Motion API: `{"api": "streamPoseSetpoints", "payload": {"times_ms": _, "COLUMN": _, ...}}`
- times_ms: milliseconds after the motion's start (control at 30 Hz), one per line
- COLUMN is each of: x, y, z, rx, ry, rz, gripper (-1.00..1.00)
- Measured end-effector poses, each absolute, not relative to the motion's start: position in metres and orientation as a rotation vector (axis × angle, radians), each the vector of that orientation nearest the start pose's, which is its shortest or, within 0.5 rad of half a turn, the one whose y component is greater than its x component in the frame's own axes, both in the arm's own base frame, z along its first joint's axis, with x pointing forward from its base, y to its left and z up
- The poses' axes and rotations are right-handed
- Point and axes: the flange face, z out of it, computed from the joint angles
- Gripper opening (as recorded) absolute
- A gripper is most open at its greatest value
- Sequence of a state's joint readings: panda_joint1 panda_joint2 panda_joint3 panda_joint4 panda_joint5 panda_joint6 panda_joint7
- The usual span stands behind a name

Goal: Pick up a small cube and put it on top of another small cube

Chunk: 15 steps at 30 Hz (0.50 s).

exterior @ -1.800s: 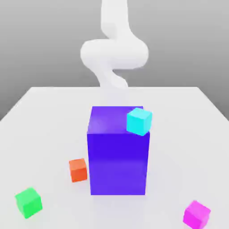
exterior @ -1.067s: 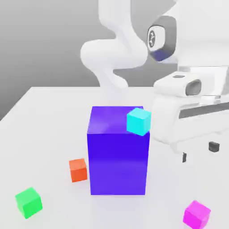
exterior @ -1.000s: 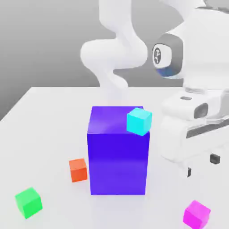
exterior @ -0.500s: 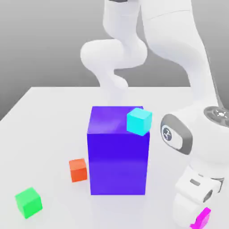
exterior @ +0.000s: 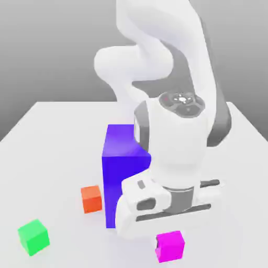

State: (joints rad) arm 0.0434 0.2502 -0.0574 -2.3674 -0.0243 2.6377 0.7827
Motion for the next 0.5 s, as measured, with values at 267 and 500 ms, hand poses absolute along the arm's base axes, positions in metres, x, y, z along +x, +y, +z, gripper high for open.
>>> {"api": "streamPoseSetpoints", "payload": {"times_ms": 267, "x": 0.454, "y": -0.195, "z": 0.237, "rx": -2.353, "ry": 2.086, "rz": -0.031, "gripper": -1.0}}
{"api": "streamPoseSetpoints", "payload": {"times_ms": 500, "x": 0.431, "y": -0.235, "z": 0.185, "rx": -2.156, "ry": 2.284, "rz": -0.002, "gripper": 1.0}}
